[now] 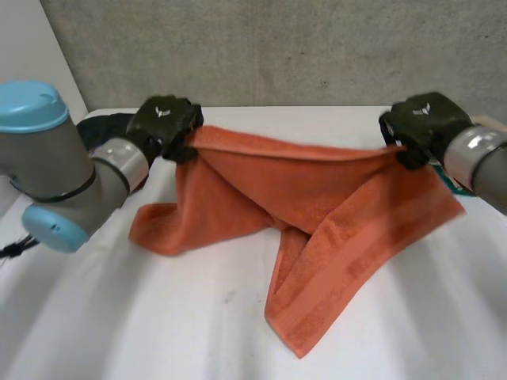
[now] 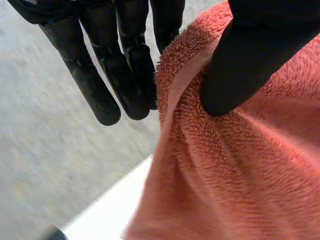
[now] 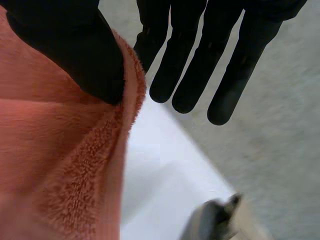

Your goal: Fold the laundry.

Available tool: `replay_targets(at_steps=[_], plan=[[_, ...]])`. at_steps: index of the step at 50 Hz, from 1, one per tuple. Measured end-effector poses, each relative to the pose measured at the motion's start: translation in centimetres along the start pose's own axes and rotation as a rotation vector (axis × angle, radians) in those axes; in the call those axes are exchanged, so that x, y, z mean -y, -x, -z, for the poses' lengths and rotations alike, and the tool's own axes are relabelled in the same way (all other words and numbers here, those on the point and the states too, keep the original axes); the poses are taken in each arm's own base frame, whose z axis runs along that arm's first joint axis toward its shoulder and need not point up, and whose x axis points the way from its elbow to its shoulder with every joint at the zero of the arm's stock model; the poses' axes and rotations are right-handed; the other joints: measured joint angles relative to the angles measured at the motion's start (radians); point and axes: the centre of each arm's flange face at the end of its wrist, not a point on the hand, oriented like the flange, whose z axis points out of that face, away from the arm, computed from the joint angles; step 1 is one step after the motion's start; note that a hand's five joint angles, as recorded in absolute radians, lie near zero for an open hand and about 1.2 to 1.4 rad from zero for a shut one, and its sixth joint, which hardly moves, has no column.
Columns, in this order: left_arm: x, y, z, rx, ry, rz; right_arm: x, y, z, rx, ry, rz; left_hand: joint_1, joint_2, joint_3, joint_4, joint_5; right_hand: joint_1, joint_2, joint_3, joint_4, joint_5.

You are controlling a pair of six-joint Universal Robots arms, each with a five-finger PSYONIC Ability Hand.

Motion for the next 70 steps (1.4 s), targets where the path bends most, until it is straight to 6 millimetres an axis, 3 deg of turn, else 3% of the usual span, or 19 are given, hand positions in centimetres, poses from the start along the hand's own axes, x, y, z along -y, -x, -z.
replay_targets(at_steps=[6,9,12,16,21,25,30,37,39,42,44,45,46,51,56,63,70], plan=[[3.9,2.7,-3.7,0.133,-0.226,-0.168,4.2,-1.0,-2.9,-0.194,-0.276,0.053,0.0,0.0,0.0,0.0,0.0,0.0,0.0,0.0,0.0,0.0],[7.7,4.3,-5.1,0.244,-0.446,-0.223,7.8,-2.2,-3.7,-0.343,-0.535,0.083,0.0,0.0,0.0,0.0,0.0,0.0,0.0,0.0,0.0,0.001],[9.9,4.7,-4.9,0.295,-0.578,-0.221,9.3,-2.6,-3.8,-0.41,-0.664,0.099,0.0,0.0,0.0,0.0,0.0,0.0,0.0,0.0,0.0,0.004],[10.6,4.5,-3.8,0.305,-0.617,-0.199,9.1,-2.2,-3.8,-0.414,-0.69,0.103,0.0,0.0,0.0,0.0,0.0,0.0,0.0,0.0,0.001,0.004],[8.1,3.0,-1.0,0.273,-0.48,-0.167,6.4,-0.2,-3.8,-0.34,-0.581,0.086,0.0,0.0,0.0,0.0,0.0,0.0,0.0,0.0,0.0,0.004],[4.9,1.2,1.6,0.239,-0.321,-0.16,3.0,1.7,-3.4,-0.259,-0.44,0.066,0.0,0.002,0.002,0.0,0.0,0.0,0.0,0.0,0.001,0.004],[-1.1,-2.1,5.2,0.164,-0.082,-0.179,-1.9,4.7,-1.9,-0.136,-0.237,0.04,0.0,0.003,0.004,0.0,0.0,0.0,0.0,0.0,0.001,0.004],[-7.8,-6.0,7.9,0.048,0.145,-0.191,-6.4,7.7,0.3,-0.01,-0.053,0.024,-0.011,-0.026,-0.016,-0.024,-0.004,0.0,0.0,0.0,0.001,0.004],[-8.5,-6.6,8.2,0.033,0.173,-0.191,-7.0,8.1,0.7,0.006,-0.031,0.026,-0.101,-0.119,-0.113,-0.125,-0.065,0.0,0.0,0.0,0.001,0.004],[-8.8,-7.0,8.6,0.024,0.201,-0.191,-7.9,8.3,1.0,0.019,-0.002,0.032,-0.509,-0.513,-0.488,-0.507,-0.426,0.0,0.0,0.0,0.001,0.004],[-8.1,-6.9,8.8,0.026,0.201,-0.192,-8.3,8.0,1.0,0.014,0.008,0.035,-0.591,-0.581,-0.571,-0.591,-0.51,0.0,0.0,0.0,0.001,0.004],[-7.7,-6.8,9.0,0.028,0.2,-0.192,-8.4,7.9,1.0,0.011,0.013,0.035,-0.835,-0.833,-0.809,-0.833,-0.753,0.0,0.0,0.0,0.001,0.004],[-7.2,-6.6,9.1,0.031,0.197,-0.192,-8.5,7.7,1.0,0.007,0.016,0.035,-0.916,-0.918,-0.902,-0.926,-0.847,0.0,0.0,0.0,0.001,0.004],[-4.6,-5.2,9.8,0.048,0.188,-0.188,-8.8,7.1,0.8,-0.012,0.024,0.033,-0.94,-0.976,-0.959,-0.985,-0.896,0.0,0.0,0.0,0.001,0.004],[-4.2,-2.9,10.3,0.073,0.227,-0.171,-8.9,6.8,0.8,-0.019,0.026,0.031,-0.939,-0.975,-0.959,-0.984,-0.895,0.0,0.0,0.0,0.001,0.004],[-6.8,2.2,11.2,0.071,0.334,-0.082,-9.0,6.9,0.8,-0.019,0.028,0.029,-0.77,-0.817,-0.814,-0.822,-0.737,0.0,0.0,0.0,0.001,0.004],[-10.2,4.7,10.9,0.004,0.345,0.007,-9.1,7.1,0.8,-0.012,0.032,0.029,-0.745,-0.778,-0.772,-0.784,-0.696,0.0,0.0,0.0,0.001,0.004]])
